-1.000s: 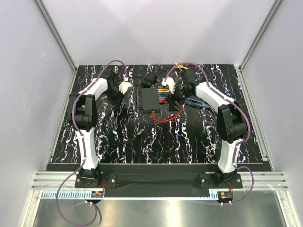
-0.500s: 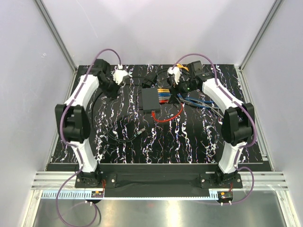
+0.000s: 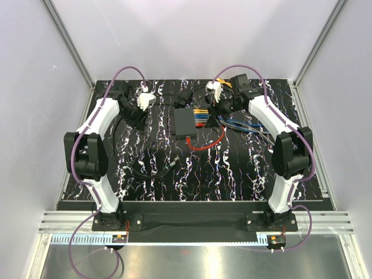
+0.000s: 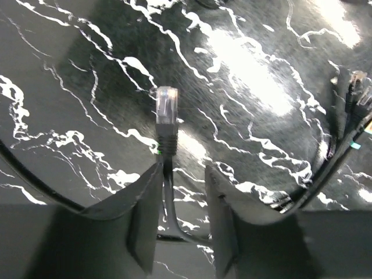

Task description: Insert the plug into the switch port

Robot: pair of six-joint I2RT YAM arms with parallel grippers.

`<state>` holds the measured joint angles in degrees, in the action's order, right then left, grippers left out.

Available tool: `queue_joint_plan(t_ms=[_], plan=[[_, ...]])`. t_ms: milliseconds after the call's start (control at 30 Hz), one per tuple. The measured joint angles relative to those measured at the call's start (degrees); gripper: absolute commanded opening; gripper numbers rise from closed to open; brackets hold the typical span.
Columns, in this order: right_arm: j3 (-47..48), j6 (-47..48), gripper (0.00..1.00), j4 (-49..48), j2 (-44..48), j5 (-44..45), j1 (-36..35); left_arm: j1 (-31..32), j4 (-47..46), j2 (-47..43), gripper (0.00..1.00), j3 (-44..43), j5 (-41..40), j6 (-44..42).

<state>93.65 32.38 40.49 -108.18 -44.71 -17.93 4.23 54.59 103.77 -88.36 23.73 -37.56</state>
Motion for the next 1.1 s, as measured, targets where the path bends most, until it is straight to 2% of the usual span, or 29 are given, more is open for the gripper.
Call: queue_joint_plan(t_ms=[300,667,900,1100], plan=[[0.0,-0.07,0.81,1.4,0.0,0.02,0.0,-0.55,-2.58,2.19,0.39,-0.35,0.48,1.05],[-0.15,-0.09,0.81,1.4,0.0,0.09,-0.02,1.22,-5.9,4.35,0.42,2.05,-1.44,3.3],[-0.26,-0.09,0.81,1.53,0.0,0.15,0.0,1.01,-6.75,13.44,0.45,-5.86,-5.97,4.66],[-0.26,0.04,0.81,2.16,0.0,0.26,0.0,1.01,-6.1,17.64,0.38,-7.28,-8.0,4.17]])
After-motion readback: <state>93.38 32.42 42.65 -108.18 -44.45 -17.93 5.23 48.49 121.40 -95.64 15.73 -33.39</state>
